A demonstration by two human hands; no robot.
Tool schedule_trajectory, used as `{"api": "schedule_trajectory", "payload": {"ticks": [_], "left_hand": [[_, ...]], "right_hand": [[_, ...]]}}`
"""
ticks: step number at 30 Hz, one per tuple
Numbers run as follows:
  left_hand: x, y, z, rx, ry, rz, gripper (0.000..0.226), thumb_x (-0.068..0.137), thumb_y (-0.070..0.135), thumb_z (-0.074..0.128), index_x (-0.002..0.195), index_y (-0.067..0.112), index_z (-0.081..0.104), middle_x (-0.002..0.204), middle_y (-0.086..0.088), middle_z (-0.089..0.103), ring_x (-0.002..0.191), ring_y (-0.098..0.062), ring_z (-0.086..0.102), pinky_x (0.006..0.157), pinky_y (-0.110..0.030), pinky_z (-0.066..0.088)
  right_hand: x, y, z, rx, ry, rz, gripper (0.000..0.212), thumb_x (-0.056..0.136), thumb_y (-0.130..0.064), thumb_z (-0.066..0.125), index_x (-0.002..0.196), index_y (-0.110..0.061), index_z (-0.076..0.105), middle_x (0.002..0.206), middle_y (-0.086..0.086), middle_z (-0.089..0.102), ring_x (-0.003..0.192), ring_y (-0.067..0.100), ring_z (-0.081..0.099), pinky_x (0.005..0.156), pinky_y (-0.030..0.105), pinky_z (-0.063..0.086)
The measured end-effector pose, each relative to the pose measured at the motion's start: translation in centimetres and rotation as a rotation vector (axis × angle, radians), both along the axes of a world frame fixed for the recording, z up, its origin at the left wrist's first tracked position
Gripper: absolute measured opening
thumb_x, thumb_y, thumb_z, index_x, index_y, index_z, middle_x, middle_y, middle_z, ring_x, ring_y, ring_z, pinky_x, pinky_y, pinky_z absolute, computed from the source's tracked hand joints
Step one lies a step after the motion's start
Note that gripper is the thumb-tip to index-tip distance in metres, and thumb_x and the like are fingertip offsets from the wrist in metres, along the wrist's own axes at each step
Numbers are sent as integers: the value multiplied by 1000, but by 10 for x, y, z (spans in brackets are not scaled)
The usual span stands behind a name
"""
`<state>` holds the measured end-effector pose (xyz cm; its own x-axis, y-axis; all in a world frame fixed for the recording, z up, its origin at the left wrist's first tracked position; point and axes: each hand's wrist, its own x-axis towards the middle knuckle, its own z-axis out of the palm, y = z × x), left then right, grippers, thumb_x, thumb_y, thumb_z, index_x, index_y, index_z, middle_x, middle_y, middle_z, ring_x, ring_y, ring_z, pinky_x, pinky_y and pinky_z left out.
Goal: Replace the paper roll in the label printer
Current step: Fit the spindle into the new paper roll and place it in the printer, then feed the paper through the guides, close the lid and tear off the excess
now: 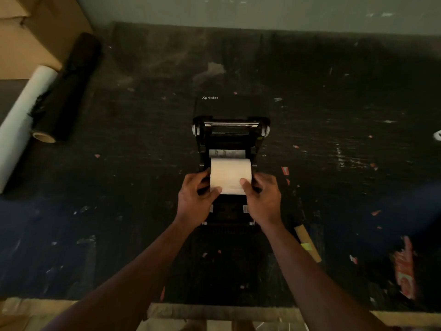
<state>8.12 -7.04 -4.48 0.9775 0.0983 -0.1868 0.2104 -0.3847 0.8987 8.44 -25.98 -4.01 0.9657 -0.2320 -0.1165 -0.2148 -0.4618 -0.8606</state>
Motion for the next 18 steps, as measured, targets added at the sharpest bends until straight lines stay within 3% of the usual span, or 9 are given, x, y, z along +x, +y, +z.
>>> {"api": "schedule_trajectory", "payload": {"ticks": [6,10,13,15,17,18], "left_hand": [[5,0,-8,-2,5,25,62,88,18,82,144,13,57,140,-2,51,114,-14,68,77,-1,50],[7,3,-9,44,37,3,58,88,17,82,141,12,59,136,2,46,113,-15,66,74,3,47],[8,3,-12,96,33,-11,56,88,16,81,140,12,61,132,0,45,107,-12,65,73,5,45],[8,4,-12,137,16,-21,55,88,18,82,140,14,62,129,-2,48,101,-7,63,73,6,45],[9,5,-9,198,-8,-43,53,88,22,82,138,17,64,120,-3,59,93,-4,64,78,-4,54],[9,5,-7,210,-10,-44,51,88,24,82,136,17,65,114,-2,66,91,-3,66,81,-11,58]], "right_hand": [[8,1,-3,-2,17,6,38,97,-27,72,131,-9,70,130,4,53,106,10,60,74,-8,40],[10,2,-3,-33,45,12,40,95,-28,75,131,-10,70,131,8,53,106,17,66,78,1,42],[7,5,-6,-65,81,-3,42,96,-28,74,133,-8,69,134,11,51,106,17,65,75,-5,37],[5,8,-6,-69,87,-25,43,97,-30,72,135,-10,69,135,13,52,105,19,67,80,0,41],[3,11,-4,-78,82,-56,43,97,-30,73,134,-9,69,132,14,58,99,18,69,81,12,48],[2,12,-3,-91,82,-72,43,96,-30,74,132,-8,70,127,13,64,95,16,70,77,12,48]]}}
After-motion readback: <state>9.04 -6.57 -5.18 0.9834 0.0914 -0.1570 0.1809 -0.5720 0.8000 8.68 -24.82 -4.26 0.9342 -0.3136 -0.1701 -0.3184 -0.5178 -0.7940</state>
